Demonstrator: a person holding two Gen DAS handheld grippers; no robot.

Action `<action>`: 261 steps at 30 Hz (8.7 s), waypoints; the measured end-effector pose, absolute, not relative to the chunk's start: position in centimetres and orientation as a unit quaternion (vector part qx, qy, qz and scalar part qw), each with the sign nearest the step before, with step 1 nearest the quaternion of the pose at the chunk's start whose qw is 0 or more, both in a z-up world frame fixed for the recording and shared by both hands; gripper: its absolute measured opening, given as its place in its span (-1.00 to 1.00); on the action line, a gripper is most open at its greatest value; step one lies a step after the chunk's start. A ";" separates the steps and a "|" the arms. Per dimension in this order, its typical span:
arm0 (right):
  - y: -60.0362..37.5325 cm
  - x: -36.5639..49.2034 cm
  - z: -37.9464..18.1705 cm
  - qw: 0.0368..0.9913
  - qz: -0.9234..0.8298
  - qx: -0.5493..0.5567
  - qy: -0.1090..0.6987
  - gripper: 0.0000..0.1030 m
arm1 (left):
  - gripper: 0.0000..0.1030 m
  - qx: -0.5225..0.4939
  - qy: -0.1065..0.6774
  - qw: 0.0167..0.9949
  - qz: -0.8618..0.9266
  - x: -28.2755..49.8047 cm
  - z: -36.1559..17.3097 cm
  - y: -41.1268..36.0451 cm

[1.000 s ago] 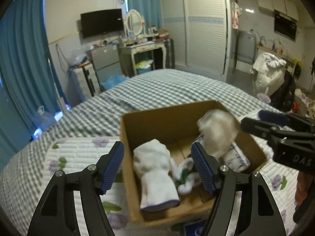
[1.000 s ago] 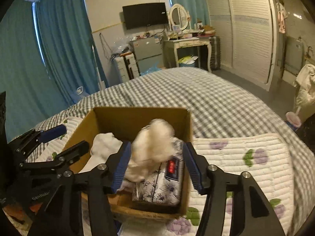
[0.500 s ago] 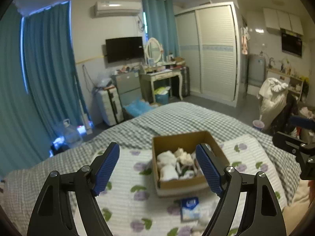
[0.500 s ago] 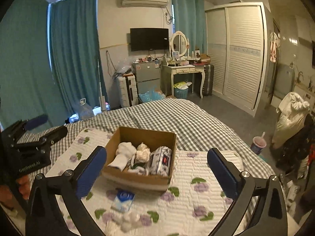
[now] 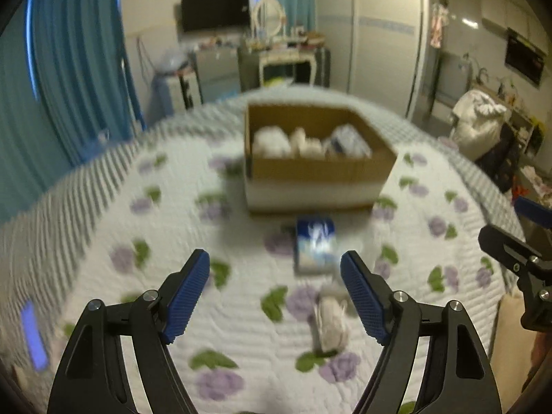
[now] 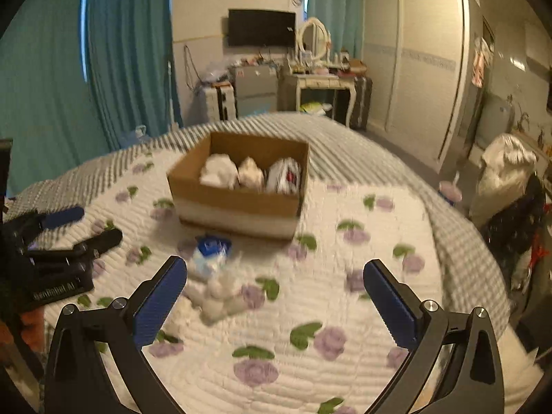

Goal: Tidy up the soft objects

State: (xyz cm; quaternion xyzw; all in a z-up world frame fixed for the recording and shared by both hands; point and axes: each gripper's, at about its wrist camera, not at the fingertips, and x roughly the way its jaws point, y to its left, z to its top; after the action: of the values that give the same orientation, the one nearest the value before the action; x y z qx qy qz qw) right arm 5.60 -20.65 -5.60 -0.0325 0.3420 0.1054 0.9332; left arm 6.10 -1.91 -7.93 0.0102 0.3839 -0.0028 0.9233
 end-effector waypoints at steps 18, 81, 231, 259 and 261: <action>-21.1 8.9 -13.9 0.914 0.094 0.023 0.393 1.00 | -0.49 0.009 0.508 0.854 -0.114 7.2 -18.5 -5.3; -14.9 30.3 -3.5 0.933 0.175 -0.020 0.312 -0.26 | -0.48 0.064 0.335 0.937 -0.076 27.1 -6.5 -1.8; -13.8 31.8 -4.6 0.919 0.210 0.012 0.333 -0.79 | 0.00 0.050 0.366 0.927 -0.067 26.5 -6.9 -0.9; -22.4 7.1 16.8 0.980 0.120 0.025 0.155 0.65 | 1.00 0.054 0.130 0.990 -0.009 4.0 15.3 -0.3; -23.0 4.4 17.2 0.983 0.116 0.025 0.142 0.86 | 1.00 0.060 0.115 0.992 -0.003 1.8 15.6 -0.6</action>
State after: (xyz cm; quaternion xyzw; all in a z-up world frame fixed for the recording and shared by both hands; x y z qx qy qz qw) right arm 4.45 -22.98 17.15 0.0251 0.1422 0.1158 0.9827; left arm 1.79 -0.56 15.59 0.0603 0.1146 -0.0032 0.9916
